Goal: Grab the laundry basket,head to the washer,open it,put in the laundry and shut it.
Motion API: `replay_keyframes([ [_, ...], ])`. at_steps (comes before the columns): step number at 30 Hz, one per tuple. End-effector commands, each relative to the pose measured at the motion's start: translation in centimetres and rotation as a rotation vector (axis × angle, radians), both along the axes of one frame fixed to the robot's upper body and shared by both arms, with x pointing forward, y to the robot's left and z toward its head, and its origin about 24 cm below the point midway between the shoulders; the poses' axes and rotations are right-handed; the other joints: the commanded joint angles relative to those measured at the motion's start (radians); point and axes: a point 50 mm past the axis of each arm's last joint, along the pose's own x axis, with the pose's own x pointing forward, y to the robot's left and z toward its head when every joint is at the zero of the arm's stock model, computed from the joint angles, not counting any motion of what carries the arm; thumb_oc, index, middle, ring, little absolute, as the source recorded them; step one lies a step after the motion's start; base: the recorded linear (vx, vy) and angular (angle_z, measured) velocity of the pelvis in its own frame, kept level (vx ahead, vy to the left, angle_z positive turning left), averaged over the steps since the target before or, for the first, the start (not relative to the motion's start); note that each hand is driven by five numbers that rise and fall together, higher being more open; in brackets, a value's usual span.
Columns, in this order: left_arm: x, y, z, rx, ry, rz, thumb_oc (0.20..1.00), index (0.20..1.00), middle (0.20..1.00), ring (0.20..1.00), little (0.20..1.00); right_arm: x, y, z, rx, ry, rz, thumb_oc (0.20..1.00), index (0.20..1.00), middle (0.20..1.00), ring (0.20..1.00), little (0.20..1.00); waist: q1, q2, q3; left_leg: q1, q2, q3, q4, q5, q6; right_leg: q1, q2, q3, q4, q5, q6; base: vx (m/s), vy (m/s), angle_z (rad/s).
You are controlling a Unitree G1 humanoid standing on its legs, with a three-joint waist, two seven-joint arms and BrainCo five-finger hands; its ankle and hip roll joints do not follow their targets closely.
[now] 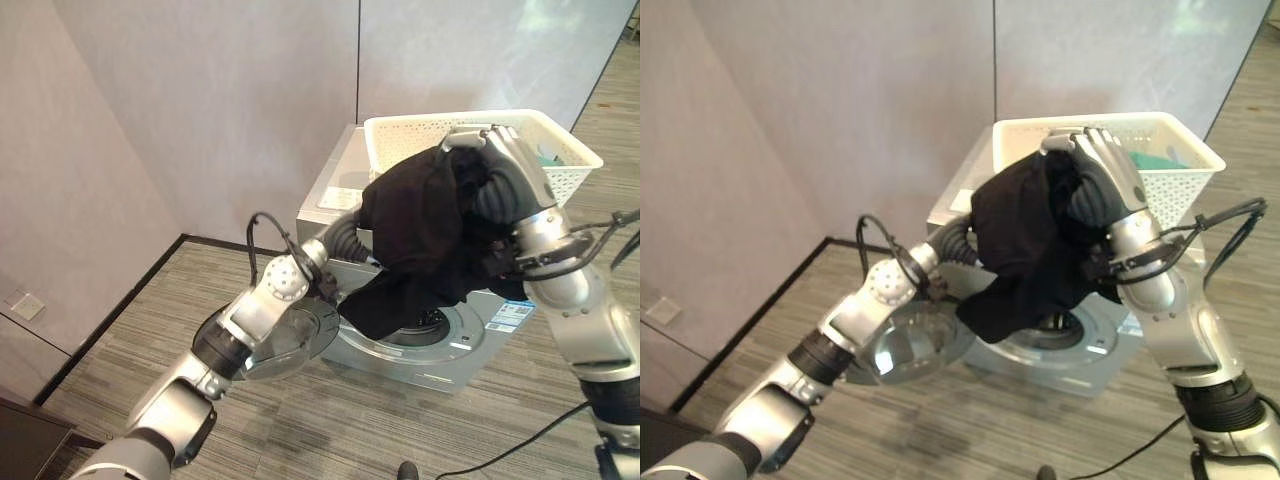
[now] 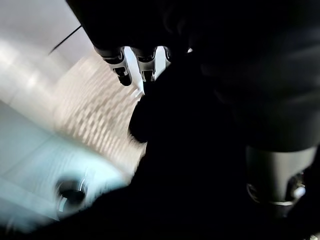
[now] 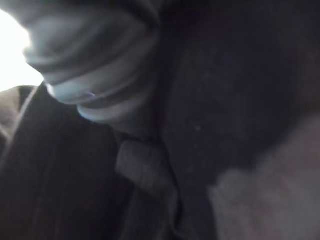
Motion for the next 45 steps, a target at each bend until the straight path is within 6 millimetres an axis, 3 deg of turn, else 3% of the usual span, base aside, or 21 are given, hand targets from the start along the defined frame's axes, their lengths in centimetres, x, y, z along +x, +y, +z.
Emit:
replay_keyframes([
  [1,0.4,-2.4,2.0,-0.082,-0.005,-0.063,1.000,1.000,1.000,1.000,1.000,0.3,0.2,2.2,0.032,-0.107,-0.007,0.200,0.200,0.200,0.200,0.200,0.004,-0.053,-0.019,-0.025,-0.011,-0.010,0.005,-0.036,0.056,0.068,-0.020,0.075,0.052,-0.187,0.010,0.00,0.001,0.12],
  [8,0.5,-4.0,3.3,-0.157,0.001,-0.080,1.000,1.000,1.000,1.000,1.000,1.1,1.0,2.3,0.039,-0.113,-0.005,0.200,0.200,0.200,0.200,0.200,0.004,-0.052,-0.021,-0.026,-0.016,-0.007,0.005,-0.036,0.060,0.063,-0.020,0.081,0.051,-0.183,0.011,0.00,0.000,0.01],
  [13,0.9,-5.0,5.3,-0.230,-0.071,-0.041,1.000,1.000,1.000,1.000,1.000,1.1,2.7,2.1,0.081,-0.107,0.078,0.200,0.200,0.200,0.200,0.200,0.003,-0.057,-0.024,-0.023,-0.012,-0.001,0.005,-0.035,0.056,0.067,-0.017,0.082,0.049,-0.186,0.009,0.00,0.000,0.00],
  [20,1.4,-4.0,4.8,-0.367,0.037,0.007,1.000,1.000,1.000,1.000,1.000,1.1,4.3,2.0,0.125,-0.089,0.166,0.200,0.200,0.200,0.200,0.200,0.003,-0.058,-0.025,-0.015,-0.007,0.011,0.005,-0.037,0.054,0.068,-0.012,0.091,0.038,-0.179,0.008,0.00,0.000,0.00],
  [26,1.8,-2.8,5.7,-0.393,0.007,0.034,1.000,1.000,1.000,1.000,1.000,0.7,4.9,2.0,0.114,-0.073,0.216,0.200,0.200,0.200,0.200,0.200,0.004,-0.064,-0.027,-0.018,-0.001,0.020,0.005,-0.035,0.050,0.065,-0.008,0.094,0.031,-0.173,0.009,0.00,-0.009,-0.06],
  [28,1.9,-2.5,5.7,-0.397,0.004,0.044,0.507,0.507,0.507,0.507,0.507,0.7,5.0,2.0,0.114,-0.072,0.223,0.200,0.200,0.200,0.200,0.200,0.004,-0.067,-0.027,-0.018,0.001,0.022,0.005,-0.035,0.049,0.065,-0.006,0.096,0.030,-0.172,0.009,0.00,-0.013,-0.05],
  [29,2.0,-2.2,5.5,-0.400,0.006,0.058,0.200,0.200,0.200,0.200,0.200,0.6,5.0,2.0,0.117,-0.071,0.230,0.200,0.200,0.200,0.200,0.200,0.003,-0.068,-0.026,-0.018,0.003,0.026,0.005,-0.034,0.048,0.066,-0.004,0.098,0.027,-0.172,0.008,0.00,-0.014,-0.04],
  [43,0.8,-1.4,4.1,-0.464,0.063,0.013,0.200,0.200,0.200,0.200,0.200,0.4,4.7,1.4,0.130,-0.040,0.258,0.200,0.200,0.200,0.200,0.200,-0.005,-0.075,-0.027,-0.011,0.009,0.038,0.005,-0.038,0.043,0.073,0.002,0.102,0.020,-0.173,0.006,0.00,-0.006,-0.03],
  [44,0.6,-1.0,3.6,-0.449,0.054,0.012,0.200,0.200,0.200,0.200,0.200,0.5,4.8,1.1,0.144,-0.023,0.276,0.225,0.225,0.225,0.225,0.225,-0.009,-0.077,-0.026,-0.010,0.010,0.044,0.005,-0.040,0.042,0.072,0.003,0.107,0.018,-0.172,0.007,0.00,0.000,0.00],
  [45,0.6,-1.0,3.6,-0.449,0.054,0.013,0.200,0.200,0.200,0.200,0.200,0.5,4.8,1.1,0.144,-0.023,0.277,0.319,0.319,0.319,0.319,0.319,-0.009,-0.077,-0.026,-0.009,0.010,0.045,0.005,-0.040,0.042,0.072,0.003,0.108,0.018,-0.172,0.007,0.00,-0.009,-0.04],
])
